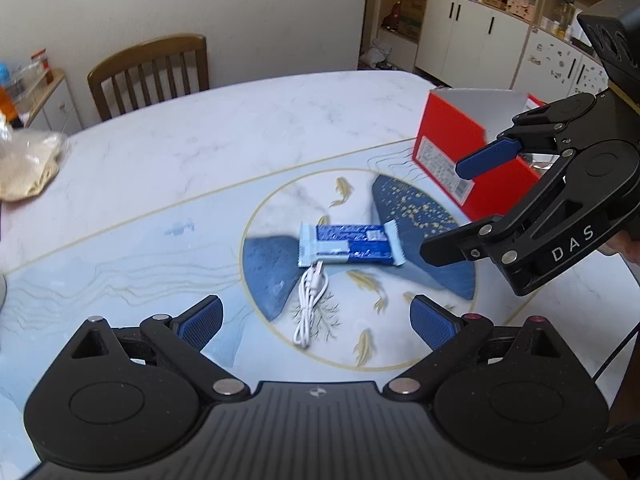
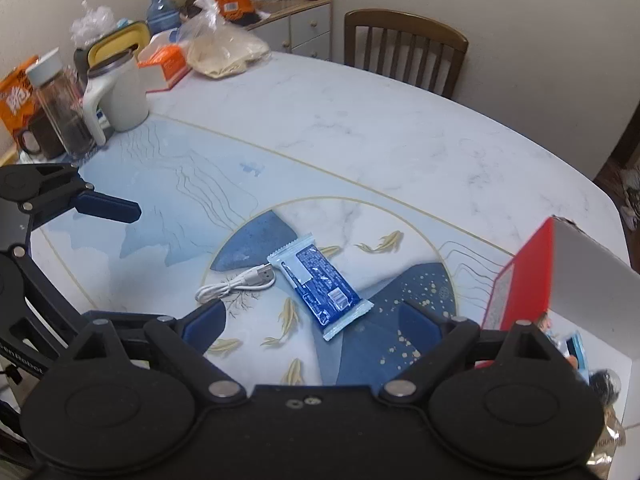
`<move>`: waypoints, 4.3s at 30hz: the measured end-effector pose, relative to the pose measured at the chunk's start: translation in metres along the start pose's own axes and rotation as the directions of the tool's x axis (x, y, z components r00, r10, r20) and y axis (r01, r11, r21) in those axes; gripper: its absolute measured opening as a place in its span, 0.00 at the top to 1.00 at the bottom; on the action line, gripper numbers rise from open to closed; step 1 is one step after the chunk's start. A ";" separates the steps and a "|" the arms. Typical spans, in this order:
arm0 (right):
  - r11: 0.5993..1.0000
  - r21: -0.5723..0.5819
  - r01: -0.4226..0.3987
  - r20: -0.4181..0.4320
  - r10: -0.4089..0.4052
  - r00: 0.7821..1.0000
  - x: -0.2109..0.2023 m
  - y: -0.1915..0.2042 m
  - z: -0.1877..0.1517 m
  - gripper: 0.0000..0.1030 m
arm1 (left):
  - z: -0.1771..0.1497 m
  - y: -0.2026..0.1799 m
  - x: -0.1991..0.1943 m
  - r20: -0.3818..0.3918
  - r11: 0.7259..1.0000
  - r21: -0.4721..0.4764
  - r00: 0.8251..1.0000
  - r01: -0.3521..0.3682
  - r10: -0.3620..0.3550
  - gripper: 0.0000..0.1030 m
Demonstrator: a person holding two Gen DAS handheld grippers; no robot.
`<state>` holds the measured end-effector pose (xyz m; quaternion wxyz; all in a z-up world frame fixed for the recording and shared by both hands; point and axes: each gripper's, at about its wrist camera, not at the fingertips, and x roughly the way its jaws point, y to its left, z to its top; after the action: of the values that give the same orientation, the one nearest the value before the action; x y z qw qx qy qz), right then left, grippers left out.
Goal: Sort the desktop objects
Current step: 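Grasp the white cable with left tool while right tool grasps blue snack bar, then lift the white cable and blue snack bar and carry them over the shoebox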
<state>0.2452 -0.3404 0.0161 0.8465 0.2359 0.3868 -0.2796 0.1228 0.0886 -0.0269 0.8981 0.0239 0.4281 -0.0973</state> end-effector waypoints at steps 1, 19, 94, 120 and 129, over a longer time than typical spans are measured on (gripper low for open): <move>1.000 -0.009 0.002 -0.006 -0.002 1.000 0.004 0.000 0.001 0.10 | -0.002 0.001 0.002 -0.002 1.000 -0.005 1.000 -0.001 0.001 0.03; 0.994 -0.107 0.015 -0.126 -0.028 0.992 0.076 -0.007 0.013 0.19 | -0.006 0.014 0.049 -0.046 0.999 -0.029 0.998 0.030 -0.032 0.06; 0.999 -0.048 -0.018 -0.143 0.011 0.990 0.035 -0.004 -0.013 0.65 | -0.013 -0.010 0.050 -0.005 0.995 -0.008 0.995 0.097 -0.097 0.89; 0.999 0.024 0.028 -0.004 -0.028 1.000 -0.063 -0.041 -0.026 0.65 | 0.020 -0.062 -0.006 0.091 0.989 0.027 0.984 0.148 -0.150 0.89; 0.997 0.047 0.054 0.032 -0.055 0.998 -0.085 -0.078 -0.038 0.65 | 0.042 -0.092 -0.009 0.118 0.989 0.044 0.982 0.143 -0.147 0.89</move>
<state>0.1280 -0.3488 0.0464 0.8394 0.2398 0.3722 -0.3152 0.1316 -0.0056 0.0104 0.9124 0.0027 0.3716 -0.1714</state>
